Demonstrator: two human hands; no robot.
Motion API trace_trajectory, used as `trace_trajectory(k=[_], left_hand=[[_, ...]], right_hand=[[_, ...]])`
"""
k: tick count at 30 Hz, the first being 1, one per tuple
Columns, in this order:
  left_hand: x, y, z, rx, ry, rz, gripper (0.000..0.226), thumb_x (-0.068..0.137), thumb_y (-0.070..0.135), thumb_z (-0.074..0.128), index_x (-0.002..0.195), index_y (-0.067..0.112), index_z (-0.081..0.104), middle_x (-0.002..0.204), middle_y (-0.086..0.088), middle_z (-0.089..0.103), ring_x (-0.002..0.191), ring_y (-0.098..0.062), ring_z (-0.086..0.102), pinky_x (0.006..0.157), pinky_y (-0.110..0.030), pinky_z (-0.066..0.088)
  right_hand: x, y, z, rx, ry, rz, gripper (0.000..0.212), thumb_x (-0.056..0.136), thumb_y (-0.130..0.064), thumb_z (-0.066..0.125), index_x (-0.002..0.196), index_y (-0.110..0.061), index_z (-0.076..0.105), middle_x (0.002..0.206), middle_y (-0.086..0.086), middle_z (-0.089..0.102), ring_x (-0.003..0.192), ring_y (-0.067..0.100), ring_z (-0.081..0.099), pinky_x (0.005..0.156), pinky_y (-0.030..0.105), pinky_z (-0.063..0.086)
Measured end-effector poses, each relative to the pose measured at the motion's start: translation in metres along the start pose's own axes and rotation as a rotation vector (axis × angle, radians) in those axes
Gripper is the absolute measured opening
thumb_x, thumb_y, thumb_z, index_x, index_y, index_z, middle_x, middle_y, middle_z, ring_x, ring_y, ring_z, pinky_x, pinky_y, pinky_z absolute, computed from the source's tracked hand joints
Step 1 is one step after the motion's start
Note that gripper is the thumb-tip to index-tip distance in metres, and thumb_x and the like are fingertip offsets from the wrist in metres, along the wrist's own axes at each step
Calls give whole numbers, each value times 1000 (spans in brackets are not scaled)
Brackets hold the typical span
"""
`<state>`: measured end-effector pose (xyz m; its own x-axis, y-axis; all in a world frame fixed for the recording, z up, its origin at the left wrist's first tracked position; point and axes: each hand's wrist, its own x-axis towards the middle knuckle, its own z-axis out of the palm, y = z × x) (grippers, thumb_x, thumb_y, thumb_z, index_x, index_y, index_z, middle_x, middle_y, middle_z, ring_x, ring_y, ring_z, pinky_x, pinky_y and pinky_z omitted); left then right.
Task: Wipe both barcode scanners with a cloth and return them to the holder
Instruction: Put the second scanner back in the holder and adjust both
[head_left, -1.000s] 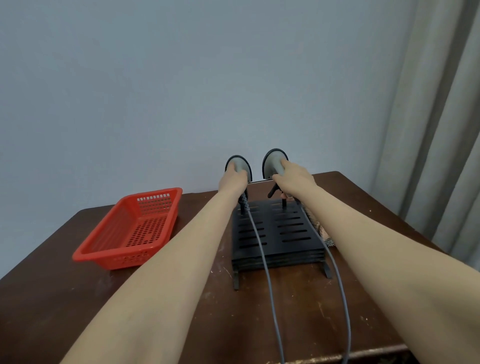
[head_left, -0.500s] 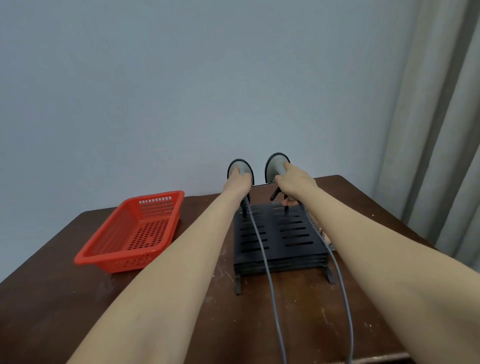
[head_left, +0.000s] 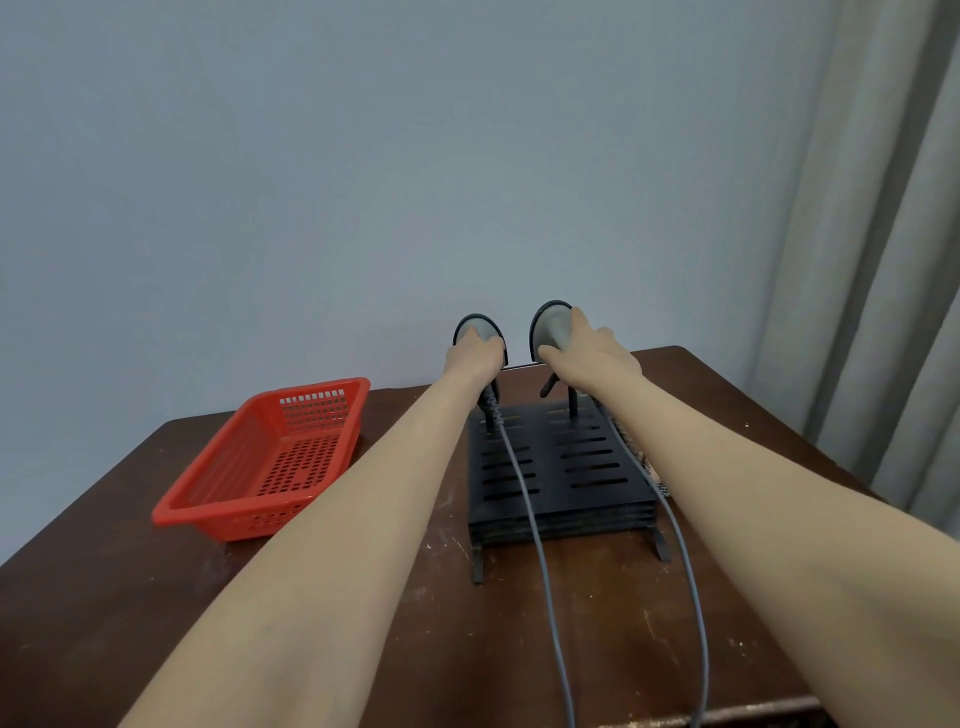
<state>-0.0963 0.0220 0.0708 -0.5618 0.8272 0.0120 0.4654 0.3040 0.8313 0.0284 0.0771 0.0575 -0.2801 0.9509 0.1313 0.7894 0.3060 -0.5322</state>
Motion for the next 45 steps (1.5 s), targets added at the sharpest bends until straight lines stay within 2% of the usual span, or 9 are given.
trace_trajectory(k=[12, 15, 17, 22, 25, 30, 33, 40, 45], left_hand=[[-7, 6, -4, 43, 13, 34, 44, 98, 16, 35, 141, 3, 34, 144, -12, 40, 96, -16, 35, 78, -28, 31], [-11, 7, -3, 50, 11, 37, 12, 99, 16, 35, 98, 19, 47, 100, -4, 48, 69, -12, 35, 60, -24, 32], [-12, 6, -2, 46, 32, 19, 25, 99, 16, 35, 74, 21, 34, 80, 4, 36, 60, -5, 24, 54, -19, 25], [-10, 7, -2, 103, 76, 83, 40, 96, 15, 37, 134, 3, 44, 142, -15, 40, 81, -20, 50, 77, -29, 36], [-14, 14, -4, 139, 192, 220, 44, 93, 12, 38, 135, 7, 47, 144, -14, 41, 120, -28, 51, 91, -32, 41], [-29, 40, 4, 174, 128, 297, 48, 95, 10, 41, 143, 6, 39, 147, -9, 43, 130, -23, 45, 99, -27, 36], [-32, 48, 17, 185, 38, 274, 48, 95, 10, 41, 142, 1, 37, 136, -10, 50, 117, -21, 49, 88, -27, 37], [-44, 62, 29, 132, 21, 310, 51, 94, 4, 40, 145, 6, 33, 147, -10, 42, 130, -23, 43, 98, -26, 35], [-56, 82, 54, 177, -57, 416, 48, 96, 8, 41, 144, 10, 37, 150, -7, 38, 120, -23, 54, 77, -18, 41]], right_hand=[[-5, -2, -3, 12, -18, -17, 76, 82, -45, 62, 143, -21, 24, 130, 15, 40, 105, 34, 54, 74, 38, 42], [-5, -2, -2, 26, -22, -33, 72, 85, -41, 58, 145, -20, 23, 130, 16, 40, 106, 35, 54, 74, 37, 41], [-5, -1, -1, 33, -19, -49, 69, 87, -42, 55, 145, -21, 24, 129, 16, 40, 104, 35, 54, 74, 36, 41], [-6, -1, -3, 61, 3, -28, 69, 84, -41, 54, 144, -22, 27, 128, 14, 43, 107, 34, 54, 78, 37, 43], [-7, -2, -5, 129, 29, -16, 60, 84, -39, 50, 139, -19, 34, 129, 13, 46, 109, 34, 53, 81, 39, 44], [-3, -2, -13, 396, 60, 116, 46, 96, -25, 32, 139, -13, 40, 138, 13, 49, 120, 32, 49, 88, 36, 40], [-1, 6, -18, 511, 110, 161, 34, 94, -14, 30, 119, -9, 53, 115, 10, 54, 94, 28, 49, 73, 30, 37], [-3, 31, -23, 371, 100, 203, 50, 87, -5, 40, 137, -10, 44, 139, 11, 48, 117, 31, 52, 83, 32, 43], [-11, 48, -20, 181, -13, 255, 38, 86, -14, 49, 124, -16, 51, 133, 14, 46, 114, 33, 48, 88, 40, 45]])
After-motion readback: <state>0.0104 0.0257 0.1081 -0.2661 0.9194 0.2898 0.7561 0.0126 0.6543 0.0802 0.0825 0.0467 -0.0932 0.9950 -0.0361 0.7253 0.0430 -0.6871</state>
